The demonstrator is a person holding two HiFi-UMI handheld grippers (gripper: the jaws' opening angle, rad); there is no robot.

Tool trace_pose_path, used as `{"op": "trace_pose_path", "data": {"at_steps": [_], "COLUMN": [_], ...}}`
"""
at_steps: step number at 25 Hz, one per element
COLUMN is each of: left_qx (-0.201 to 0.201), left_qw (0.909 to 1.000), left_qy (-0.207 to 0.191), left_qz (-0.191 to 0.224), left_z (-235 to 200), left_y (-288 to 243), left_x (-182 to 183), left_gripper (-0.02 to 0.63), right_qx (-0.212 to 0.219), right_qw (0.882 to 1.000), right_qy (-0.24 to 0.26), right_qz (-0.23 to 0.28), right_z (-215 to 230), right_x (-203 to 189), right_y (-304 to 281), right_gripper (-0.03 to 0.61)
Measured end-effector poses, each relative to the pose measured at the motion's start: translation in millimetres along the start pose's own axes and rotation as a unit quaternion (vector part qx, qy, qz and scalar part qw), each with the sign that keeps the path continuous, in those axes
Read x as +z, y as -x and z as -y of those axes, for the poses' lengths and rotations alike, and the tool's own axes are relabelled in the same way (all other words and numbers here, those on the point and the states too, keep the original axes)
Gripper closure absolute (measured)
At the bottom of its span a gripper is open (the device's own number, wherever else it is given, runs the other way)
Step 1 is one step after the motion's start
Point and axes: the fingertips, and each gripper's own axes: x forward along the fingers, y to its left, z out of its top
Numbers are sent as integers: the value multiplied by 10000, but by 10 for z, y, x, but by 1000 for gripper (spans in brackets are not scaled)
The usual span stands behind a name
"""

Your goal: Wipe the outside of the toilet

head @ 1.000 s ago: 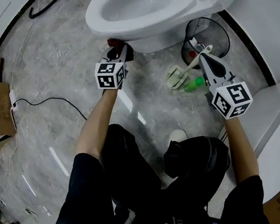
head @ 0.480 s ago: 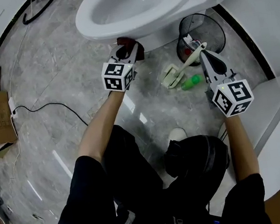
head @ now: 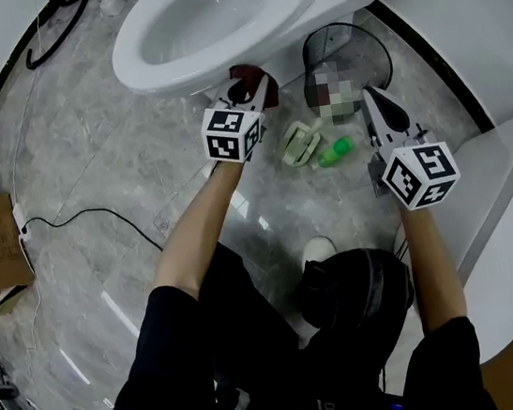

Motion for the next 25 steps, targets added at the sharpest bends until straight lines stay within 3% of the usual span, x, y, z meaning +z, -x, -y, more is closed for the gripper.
{"op": "trace_pose_path", "data": {"at_steps": [5,11,18,22,25], "left_qx": [-202,-808,-1394,-1460,-1214], "left_qw": [9998,9956,9821,9778,9823], "left_qy": [70,-432,-1120,-1108,-924], "left_qz": [-18,-178,-596,-1012,-1085], "left_z": [199,500,804,826,807], "left_y": [-351,-572,-39,505,1032], "left_x": [60,89,341,602,1140], "left_gripper": [554,552,552,552,552], "right_qx": [-68,-18,-30,163,341], "right_qw": [9999,10000,9979,9942,9908], "right_qy": [-40,55,128,119,104], "right_qz": [71,-13,-630,-1053,-1306], "right_z": [31,25,-17,-372,-698], "right_x": [109,277,550,977,1551], "right_y": [20,-39,-84,5,110], "right_gripper": [577,577,577,577,577]}}
